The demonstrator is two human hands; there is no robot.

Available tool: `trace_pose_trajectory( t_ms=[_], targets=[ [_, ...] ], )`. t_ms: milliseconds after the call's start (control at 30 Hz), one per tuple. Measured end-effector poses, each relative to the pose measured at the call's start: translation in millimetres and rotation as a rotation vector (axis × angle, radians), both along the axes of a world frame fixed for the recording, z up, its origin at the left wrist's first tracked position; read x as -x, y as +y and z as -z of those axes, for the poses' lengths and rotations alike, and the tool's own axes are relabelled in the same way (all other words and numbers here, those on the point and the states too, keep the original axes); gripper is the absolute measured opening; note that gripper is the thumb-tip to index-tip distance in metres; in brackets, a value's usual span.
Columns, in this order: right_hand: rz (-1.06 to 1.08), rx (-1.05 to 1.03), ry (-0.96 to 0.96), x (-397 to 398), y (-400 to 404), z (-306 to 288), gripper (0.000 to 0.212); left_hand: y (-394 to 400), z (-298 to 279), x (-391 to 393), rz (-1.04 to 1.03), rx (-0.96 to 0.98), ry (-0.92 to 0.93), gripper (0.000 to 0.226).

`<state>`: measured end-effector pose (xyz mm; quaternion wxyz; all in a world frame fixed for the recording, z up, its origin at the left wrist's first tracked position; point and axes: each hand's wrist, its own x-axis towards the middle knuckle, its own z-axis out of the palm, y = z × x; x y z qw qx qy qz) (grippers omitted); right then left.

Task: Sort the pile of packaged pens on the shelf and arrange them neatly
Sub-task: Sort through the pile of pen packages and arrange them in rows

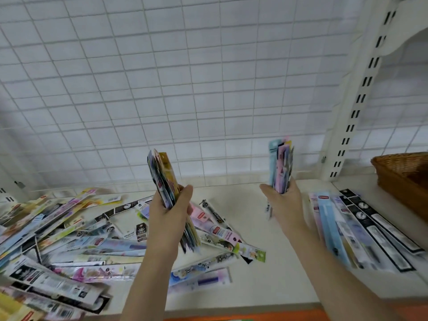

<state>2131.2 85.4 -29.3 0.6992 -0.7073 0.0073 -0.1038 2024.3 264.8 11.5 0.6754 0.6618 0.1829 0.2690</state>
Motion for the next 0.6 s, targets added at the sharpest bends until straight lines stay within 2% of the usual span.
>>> trace_pose_trajectory(
  t_ms=[167,333,467,600],
  targets=[
    [-0.069,0.124,0.012,1,-3,1,0.023,-19,-3,-9,0.033,0.015,-0.016,0.014],
    [-0.051,0.188,-0.057,2,-17,-2,0.014,-40,-16,-31,0.059,-0.015,-0.106,0.013],
    [-0.021,0.164,-0.034,1,-29,2,0.027,-63,-17,-58,0.100,0.002,-0.154,0.017],
    [0.008,0.097,0.000,-3,-35,5,0.023,-86,3,-83,0.156,-0.018,-0.095,0.016]
  ],
)
